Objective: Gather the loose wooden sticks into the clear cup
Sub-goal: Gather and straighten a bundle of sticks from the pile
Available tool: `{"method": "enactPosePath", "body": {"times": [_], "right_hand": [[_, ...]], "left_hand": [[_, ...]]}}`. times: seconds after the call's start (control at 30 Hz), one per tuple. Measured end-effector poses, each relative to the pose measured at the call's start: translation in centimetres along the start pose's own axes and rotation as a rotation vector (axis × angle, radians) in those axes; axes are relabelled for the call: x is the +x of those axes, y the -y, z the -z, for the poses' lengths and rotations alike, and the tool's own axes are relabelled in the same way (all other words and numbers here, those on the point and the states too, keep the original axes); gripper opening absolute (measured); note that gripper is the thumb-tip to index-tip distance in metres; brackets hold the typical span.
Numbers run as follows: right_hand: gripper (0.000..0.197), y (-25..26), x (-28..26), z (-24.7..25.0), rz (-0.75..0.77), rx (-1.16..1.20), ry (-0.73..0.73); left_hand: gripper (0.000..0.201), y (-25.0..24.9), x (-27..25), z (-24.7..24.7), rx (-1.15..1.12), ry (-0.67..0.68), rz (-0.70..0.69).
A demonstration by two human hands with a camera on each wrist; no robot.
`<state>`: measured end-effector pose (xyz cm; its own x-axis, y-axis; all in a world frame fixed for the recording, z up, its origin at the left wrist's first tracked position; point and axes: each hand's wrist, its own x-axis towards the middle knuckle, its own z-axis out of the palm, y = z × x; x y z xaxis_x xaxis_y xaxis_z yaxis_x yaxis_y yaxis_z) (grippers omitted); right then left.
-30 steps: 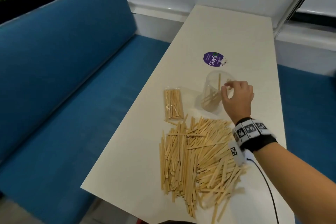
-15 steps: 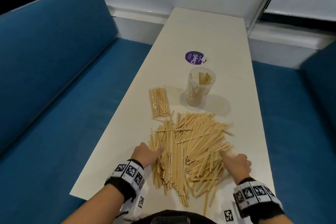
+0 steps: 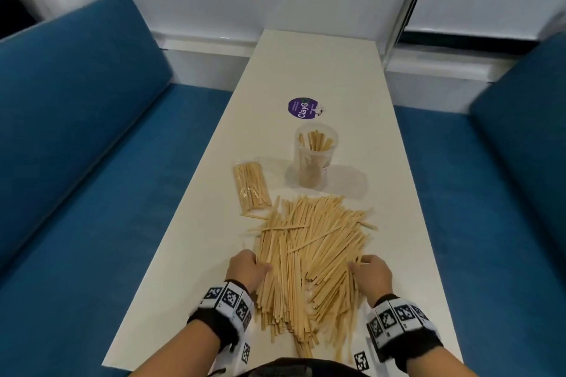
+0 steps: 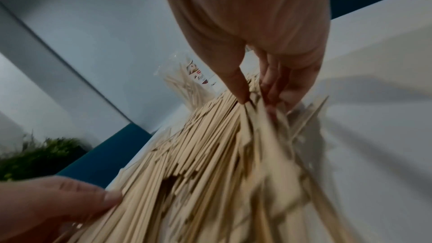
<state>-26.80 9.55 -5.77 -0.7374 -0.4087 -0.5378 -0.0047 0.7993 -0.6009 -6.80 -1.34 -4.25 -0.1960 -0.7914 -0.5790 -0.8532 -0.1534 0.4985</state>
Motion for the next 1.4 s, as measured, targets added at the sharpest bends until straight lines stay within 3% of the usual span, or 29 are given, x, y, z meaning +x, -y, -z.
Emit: {"method": "enactPosePath", "body": {"times": [0.07, 0.17, 0.23, 0.47, 0.63, 0.7, 1.0, 1.2, 1.37, 1.4], "right_hand": [[0.015, -0.2, 0.1, 0.3, 0.015, -0.005, -0.001], [0.04, -0.9, 0.6, 0.9, 0.017, 0.008, -0.017], [0.046, -1.2, 0.8, 1.5, 0.005, 0.026, -0.023], [0.022, -0.8, 0.2, 2.8, 0.016, 0.263, 0.035], [0.016, 1.1, -1.1, 2.4, 0.066, 0.448, 0.103], [0.013, 2.3, -1.7, 1.7, 0.072, 0.479, 0.163], [0.033, 6.8, -5.1, -3.2, 0.055, 0.586, 0.524], [0.061, 7.3, -5.2, -3.9, 0.073, 0.71, 0.575], [0.07, 7.1, -5.3, -4.3, 0.137, 0.636, 0.608], [0.061, 7.0, -5.1, -4.4, 0.162, 0.604, 0.596]], "left_hand": [[0.017, 0.0, 0.1, 0.2, -0.018, 0.011, -0.003], [0.016, 0.2, 0.1, 0.4, -0.007, 0.023, -0.029], [0.018, 0.3, 0.3, 0.6, -0.006, 0.023, -0.032], [0.036, 0.1, 0.2, 1.3, -0.027, 0.04, -0.014], [0.017, 0.4, 0.3, 1.5, -0.163, 0.108, -0.01], [0.018, 0.5, 0.4, 1.8, -0.264, 0.148, -0.008], [0.024, -2.4, -2.7, 2.4, -0.688, 0.385, -0.1], [0.025, -4.2, -3.8, 1.7, -0.647, 0.38, -0.186], [0.02, -4.9, -4.1, 0.9, -0.56, 0.388, -0.208], [0.021, -5.1, -4.2, 0.9, -0.533, 0.39, -0.227]]}}
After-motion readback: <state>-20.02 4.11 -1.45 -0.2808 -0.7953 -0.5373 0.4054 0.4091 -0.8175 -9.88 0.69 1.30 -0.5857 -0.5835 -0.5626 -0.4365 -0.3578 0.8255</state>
